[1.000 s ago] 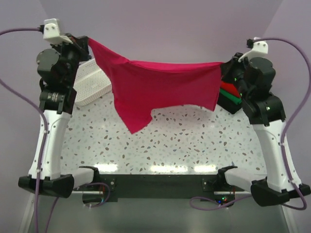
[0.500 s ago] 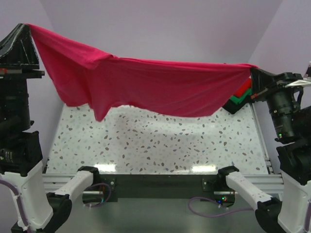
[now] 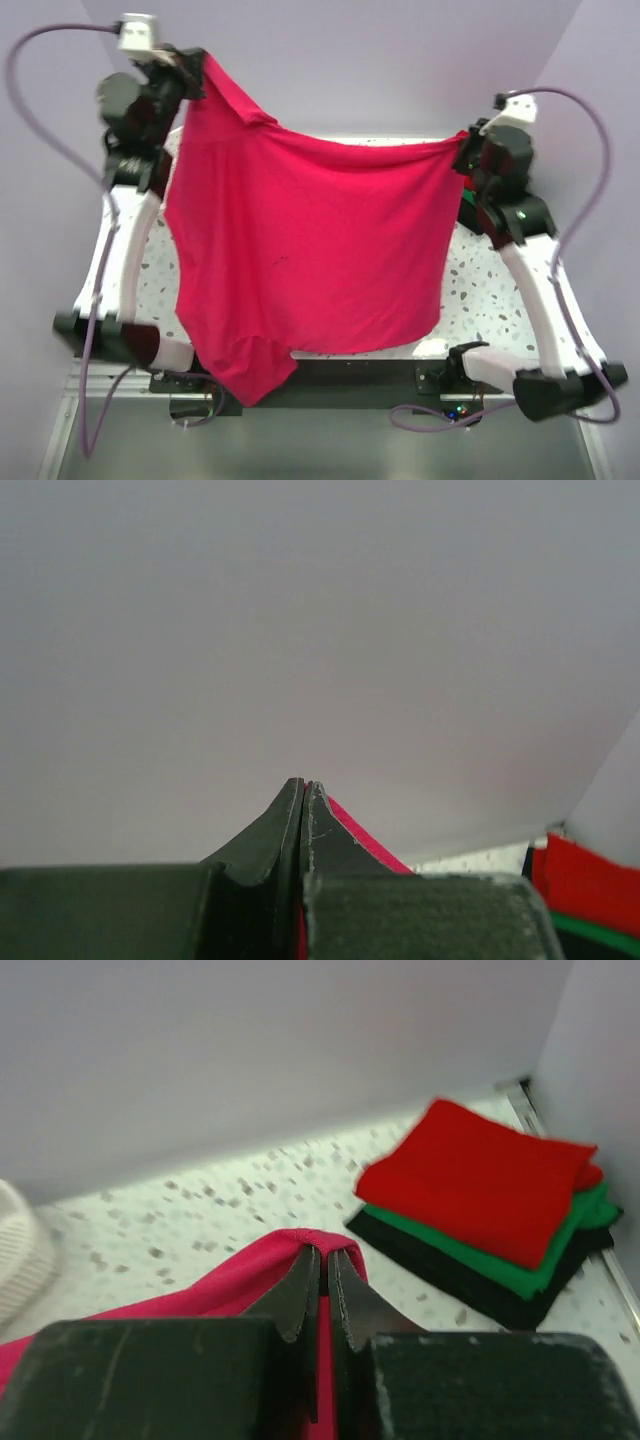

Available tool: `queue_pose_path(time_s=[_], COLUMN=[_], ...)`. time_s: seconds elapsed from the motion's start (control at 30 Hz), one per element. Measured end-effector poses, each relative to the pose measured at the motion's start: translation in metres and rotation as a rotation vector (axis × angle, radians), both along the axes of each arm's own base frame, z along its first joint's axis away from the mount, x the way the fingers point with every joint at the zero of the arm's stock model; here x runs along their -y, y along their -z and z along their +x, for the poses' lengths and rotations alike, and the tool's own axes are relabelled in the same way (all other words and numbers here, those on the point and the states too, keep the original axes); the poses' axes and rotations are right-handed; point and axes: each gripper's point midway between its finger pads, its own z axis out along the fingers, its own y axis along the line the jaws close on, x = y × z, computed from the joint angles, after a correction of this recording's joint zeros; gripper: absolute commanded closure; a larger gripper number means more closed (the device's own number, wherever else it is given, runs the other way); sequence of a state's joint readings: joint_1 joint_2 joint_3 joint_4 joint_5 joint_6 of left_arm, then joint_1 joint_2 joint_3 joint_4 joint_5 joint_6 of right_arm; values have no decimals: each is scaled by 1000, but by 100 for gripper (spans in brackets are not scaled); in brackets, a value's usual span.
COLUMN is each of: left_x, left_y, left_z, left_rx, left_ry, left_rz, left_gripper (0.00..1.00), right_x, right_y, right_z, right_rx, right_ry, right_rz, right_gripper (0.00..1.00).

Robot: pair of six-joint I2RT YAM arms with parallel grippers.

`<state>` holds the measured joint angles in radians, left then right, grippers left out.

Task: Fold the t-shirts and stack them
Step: Flatten the tshirt out

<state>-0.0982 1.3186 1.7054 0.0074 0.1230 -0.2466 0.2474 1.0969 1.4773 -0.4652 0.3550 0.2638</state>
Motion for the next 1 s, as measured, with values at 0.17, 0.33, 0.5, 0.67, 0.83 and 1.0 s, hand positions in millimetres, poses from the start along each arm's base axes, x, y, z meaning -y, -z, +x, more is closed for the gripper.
queue_pose_path(time_s=[0.17,0.33,0.5,0.67,0.83,1.0], left_x=[28,45,62,88,88,86], left_y=[206,369,377,351,393,494], left_z=[151,192,171,100,54,-7], left_rx=[-424,-742,-755,-697,-772,-1016], left_ry=[76,142,164,212,224,230], left_rz=[57,67,80,79,37,24], left_gripper=[51,34,30,29,29,29], right_x=[27,38,23,-4,-39,-76], right_y=[151,244,261,241,248,299], right_z=[80,121,134,115,77,45], right_rx=[-335,-540,-571,-495,-486,-608], right_ry=[139,168,95,-50,-199,-306], right_rz=[-66,-111,-90,-10,71,81], right_gripper=[69,33,19,17,16,16])
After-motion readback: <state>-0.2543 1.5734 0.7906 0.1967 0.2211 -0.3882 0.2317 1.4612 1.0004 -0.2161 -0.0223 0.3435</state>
